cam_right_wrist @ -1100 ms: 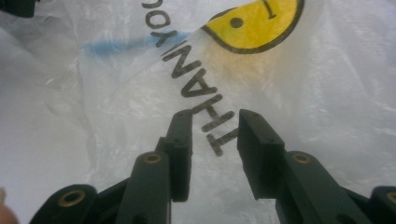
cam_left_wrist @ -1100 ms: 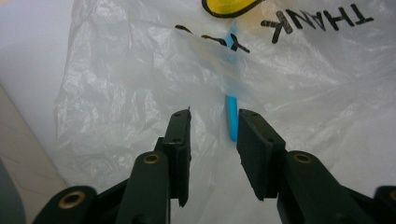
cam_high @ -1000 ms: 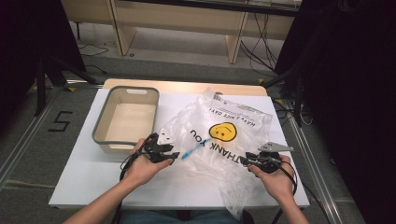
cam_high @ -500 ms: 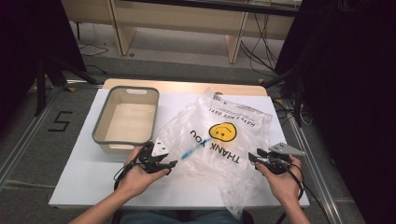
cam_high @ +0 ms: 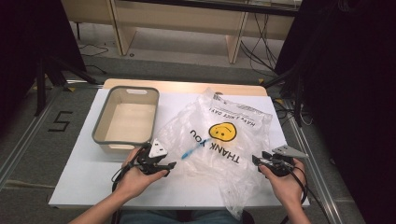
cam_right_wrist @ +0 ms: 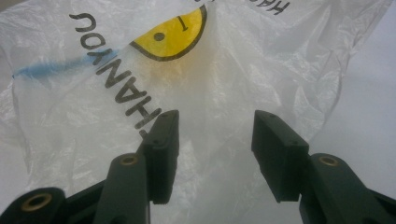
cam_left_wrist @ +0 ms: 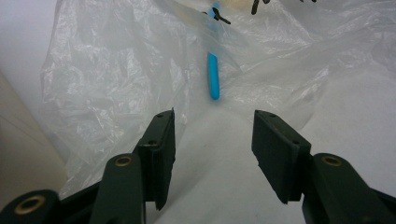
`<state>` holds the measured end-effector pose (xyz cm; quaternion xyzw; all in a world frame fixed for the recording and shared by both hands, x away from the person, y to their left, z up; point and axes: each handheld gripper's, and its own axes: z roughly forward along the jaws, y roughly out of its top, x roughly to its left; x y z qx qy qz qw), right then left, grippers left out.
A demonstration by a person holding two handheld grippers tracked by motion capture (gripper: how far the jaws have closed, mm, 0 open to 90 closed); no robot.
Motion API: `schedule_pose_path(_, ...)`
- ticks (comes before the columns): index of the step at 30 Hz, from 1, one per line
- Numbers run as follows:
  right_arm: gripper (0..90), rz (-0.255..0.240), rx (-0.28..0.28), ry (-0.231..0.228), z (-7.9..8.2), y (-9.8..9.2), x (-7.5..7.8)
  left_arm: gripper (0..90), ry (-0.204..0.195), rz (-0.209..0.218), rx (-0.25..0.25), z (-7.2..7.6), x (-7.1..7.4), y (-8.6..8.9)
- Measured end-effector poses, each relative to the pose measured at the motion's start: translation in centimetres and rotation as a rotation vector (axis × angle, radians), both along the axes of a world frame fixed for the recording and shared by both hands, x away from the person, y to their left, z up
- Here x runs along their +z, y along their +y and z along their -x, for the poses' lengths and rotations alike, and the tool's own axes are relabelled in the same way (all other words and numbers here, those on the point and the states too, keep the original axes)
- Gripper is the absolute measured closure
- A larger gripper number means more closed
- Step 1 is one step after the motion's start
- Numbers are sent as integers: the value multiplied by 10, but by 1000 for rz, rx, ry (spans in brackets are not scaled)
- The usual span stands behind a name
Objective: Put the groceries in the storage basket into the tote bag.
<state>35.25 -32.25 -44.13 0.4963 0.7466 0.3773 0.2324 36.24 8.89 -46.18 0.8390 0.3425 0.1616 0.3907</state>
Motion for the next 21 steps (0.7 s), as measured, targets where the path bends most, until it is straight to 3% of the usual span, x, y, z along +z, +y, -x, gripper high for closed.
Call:
schedule_pose_path(10,503,-4,-55,58,1,-3,-5,486,5,-5,7,0,-1,1)
schedule_pose_path(15,493,-23,-72,120,2,-2,-9,486,3,-4,8,0,-2,0)
schedule_pose_path(21,457,-62,-51,165,3,2,-12,486,4,-12,5,0,-2,-1)
